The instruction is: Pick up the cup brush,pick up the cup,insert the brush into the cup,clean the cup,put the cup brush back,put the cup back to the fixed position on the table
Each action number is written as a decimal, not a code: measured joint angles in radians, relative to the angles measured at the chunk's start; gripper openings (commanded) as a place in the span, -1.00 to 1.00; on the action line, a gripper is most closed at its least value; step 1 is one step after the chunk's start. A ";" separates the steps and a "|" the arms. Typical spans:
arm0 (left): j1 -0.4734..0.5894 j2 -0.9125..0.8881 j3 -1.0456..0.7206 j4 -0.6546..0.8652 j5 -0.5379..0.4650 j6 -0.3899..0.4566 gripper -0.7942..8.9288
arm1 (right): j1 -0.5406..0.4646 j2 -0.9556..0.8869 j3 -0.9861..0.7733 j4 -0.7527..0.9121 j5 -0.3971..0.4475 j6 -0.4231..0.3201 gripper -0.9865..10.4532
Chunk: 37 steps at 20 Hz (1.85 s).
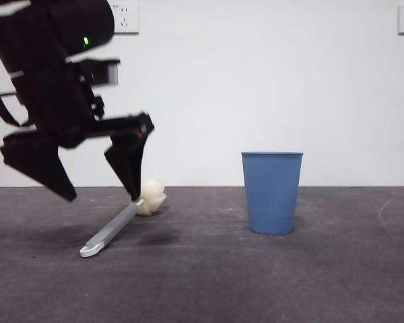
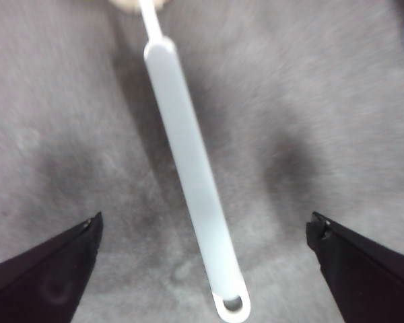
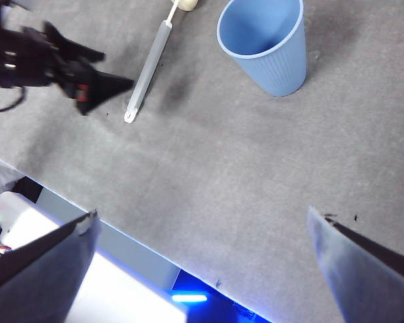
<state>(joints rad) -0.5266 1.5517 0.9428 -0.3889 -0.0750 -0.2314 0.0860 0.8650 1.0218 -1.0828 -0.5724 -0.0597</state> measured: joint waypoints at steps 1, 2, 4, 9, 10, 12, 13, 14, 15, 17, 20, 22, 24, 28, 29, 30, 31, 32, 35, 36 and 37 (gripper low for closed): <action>0.000 0.020 0.000 0.002 0.000 -0.011 0.51 | 0.000 0.000 0.000 0.000 0.000 0.000 0.22; 0.000 0.037 0.000 0.002 -0.001 -0.018 0.51 | 0.000 0.000 0.000 0.000 0.000 0.000 0.22; -0.005 0.066 0.000 0.002 -0.004 -0.034 0.51 | 0.000 0.000 0.000 0.000 0.000 0.000 0.22; -0.032 0.102 0.000 0.002 -0.028 -0.058 0.35 | 0.000 0.000 0.000 0.000 0.000 0.000 0.22; -0.034 0.104 0.000 0.002 -0.028 -0.064 0.21 | 0.000 0.000 0.000 0.000 0.000 0.000 0.22; -0.037 0.105 0.000 0.002 -0.028 -0.071 0.10 | 0.000 0.000 0.000 0.000 0.000 0.000 0.22; -0.037 0.106 0.000 0.001 -0.028 -0.074 0.10 | 0.000 0.000 0.000 0.000 0.000 0.000 0.22; -0.037 0.109 0.000 -0.002 -0.028 -0.077 0.10 | 0.000 0.000 0.000 0.000 0.000 0.000 0.22; -0.038 0.115 0.000 -0.008 -0.028 -0.079 0.10 | 0.000 0.000 0.000 0.000 0.000 0.000 0.22; -0.041 0.129 0.005 -0.015 -0.032 -0.092 0.09 | 0.000 0.000 0.000 0.000 0.000 0.000 0.21; -0.046 0.133 0.007 -0.017 -0.044 -0.101 -0.29 | 0.000 0.000 0.000 0.000 0.000 0.000 0.21; -0.046 0.133 0.007 -0.017 -0.045 -0.103 -0.53 | 0.000 0.000 0.000 0.000 0.000 0.000 0.21; -0.046 0.133 0.007 -0.018 -0.035 -0.103 -0.59 | 0.000 0.000 0.000 0.000 0.000 0.001 0.21; -0.046 0.133 0.007 -0.020 -0.018 -0.108 -0.59 | 0.000 0.000 0.000 0.000 0.000 0.001 0.21; -0.046 0.133 0.007 -0.021 -0.017 -0.109 -0.59 | 0.000 0.000 0.000 0.000 0.000 0.001 0.21; -0.046 0.133 0.007 -0.021 -0.017 -0.110 -0.61 | 0.000 0.000 0.000 0.000 0.000 0.001 0.21; -0.046 0.133 0.007 -0.022 -0.017 -0.110 -0.74 | 0.000 0.000 0.000 0.000 0.000 0.001 0.21; -0.046 0.133 0.008 -0.025 -0.018 -0.112 -0.87 | 0.000 0.000 0.000 0.000 0.000 0.001 0.21; -0.046 0.131 0.009 -0.031 -0.017 -0.114 -0.85 | 0.000 0.000 0.000 0.000 0.000 0.002 0.21; -0.046 0.129 0.009 -0.036 -0.016 -0.114 -0.85 | 0.000 0.000 0.000 0.000 0.000 0.003 0.21; -0.046 0.124 0.009 -0.041 -0.016 -0.114 -0.85 | 0.000 0.000 0.000 0.000 0.000 0.004 0.21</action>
<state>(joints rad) -0.5724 1.6753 0.9520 -0.4301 -0.0910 -0.3450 0.0860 0.8646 1.0218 -1.0828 -0.5724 -0.0555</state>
